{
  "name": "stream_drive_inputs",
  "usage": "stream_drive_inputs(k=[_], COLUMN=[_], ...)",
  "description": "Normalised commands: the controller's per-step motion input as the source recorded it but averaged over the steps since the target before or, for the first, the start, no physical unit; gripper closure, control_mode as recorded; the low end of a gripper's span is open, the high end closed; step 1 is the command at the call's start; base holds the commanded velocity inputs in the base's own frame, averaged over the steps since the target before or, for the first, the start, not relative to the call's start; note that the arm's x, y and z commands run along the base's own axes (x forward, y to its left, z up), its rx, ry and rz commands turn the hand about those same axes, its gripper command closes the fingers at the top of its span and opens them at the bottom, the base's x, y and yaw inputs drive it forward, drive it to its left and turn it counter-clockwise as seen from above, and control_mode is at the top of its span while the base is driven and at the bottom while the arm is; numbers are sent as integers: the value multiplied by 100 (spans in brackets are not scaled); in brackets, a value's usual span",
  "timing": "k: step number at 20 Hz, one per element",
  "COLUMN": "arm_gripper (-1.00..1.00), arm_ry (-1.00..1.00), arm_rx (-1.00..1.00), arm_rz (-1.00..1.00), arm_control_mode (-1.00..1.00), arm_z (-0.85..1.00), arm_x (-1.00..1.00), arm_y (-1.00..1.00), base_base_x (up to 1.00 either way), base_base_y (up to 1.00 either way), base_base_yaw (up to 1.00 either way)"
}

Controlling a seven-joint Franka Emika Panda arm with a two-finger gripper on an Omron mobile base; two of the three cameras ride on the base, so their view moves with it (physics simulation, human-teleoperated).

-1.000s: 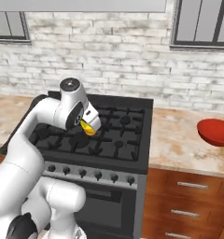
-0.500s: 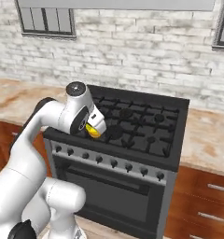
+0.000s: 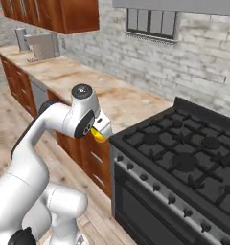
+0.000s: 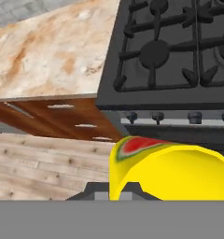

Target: Pick the cup and bowl from the counter and place them on the counter next to the sink.

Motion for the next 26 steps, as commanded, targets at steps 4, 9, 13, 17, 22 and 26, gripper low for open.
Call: stream_drive_inputs(k=[4,9,13,17,22,26], arm_gripper=[100,100,100,100,100,100], arm_ry=[0,0,0,0,0,0], arm_rx=[0,0,0,0,0,0], arm_rz=[0,0,0,0,0,0], arm_control_mode=[100,100,100,100,100,100], arm_z=[0,0,0,0,0,0], arm_x=[0,0,0,0,0,0], arm_y=[0,0,0,0,0,0], base_base_x=[-6,0,0,0,-2,-37], base_base_y=[18,9,0,-4,-23,-23], base_base_yaw=[77,77,81,80,80,76])
